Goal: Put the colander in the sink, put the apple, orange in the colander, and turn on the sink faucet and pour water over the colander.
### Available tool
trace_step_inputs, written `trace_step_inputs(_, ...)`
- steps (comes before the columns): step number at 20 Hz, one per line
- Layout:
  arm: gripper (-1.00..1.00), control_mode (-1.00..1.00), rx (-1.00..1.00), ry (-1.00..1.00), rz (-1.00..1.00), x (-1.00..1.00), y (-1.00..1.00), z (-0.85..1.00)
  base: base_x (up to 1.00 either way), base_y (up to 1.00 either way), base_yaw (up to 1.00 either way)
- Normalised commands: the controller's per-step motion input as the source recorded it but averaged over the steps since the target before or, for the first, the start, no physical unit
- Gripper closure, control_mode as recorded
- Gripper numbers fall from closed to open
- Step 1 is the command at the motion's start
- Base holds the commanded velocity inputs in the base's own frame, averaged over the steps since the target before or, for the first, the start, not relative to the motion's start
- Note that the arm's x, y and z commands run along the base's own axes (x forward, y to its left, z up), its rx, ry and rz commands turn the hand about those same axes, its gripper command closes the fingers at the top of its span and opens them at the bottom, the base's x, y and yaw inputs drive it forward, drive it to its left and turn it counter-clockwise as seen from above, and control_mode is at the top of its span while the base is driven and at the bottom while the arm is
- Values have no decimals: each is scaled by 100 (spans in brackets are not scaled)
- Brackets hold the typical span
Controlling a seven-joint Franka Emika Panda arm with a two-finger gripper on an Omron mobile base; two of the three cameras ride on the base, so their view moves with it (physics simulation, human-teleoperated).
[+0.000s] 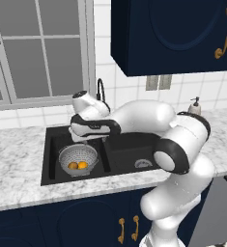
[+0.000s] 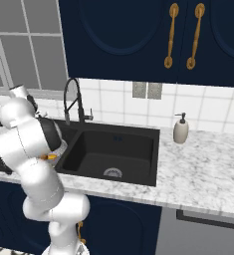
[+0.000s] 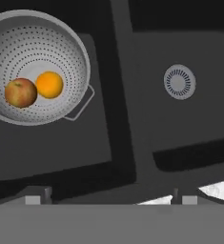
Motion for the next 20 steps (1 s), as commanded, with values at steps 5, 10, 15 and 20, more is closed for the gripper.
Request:
trace_step_inputs(5, -100, -100, 0, -41, 0, -1, -53, 55, 0, 0, 0)
trace_step_inputs(10, -100, -100, 4, -23, 4, 9, -50, 45, 0, 0, 0)
trace_step_inputs(15, -100, -100, 13, 0, 7, 26, -39, 40, 0, 0, 0)
trace_step_inputs(20, -100, -100, 22, 0, 24, 65, -24, 14, 0, 0, 0)
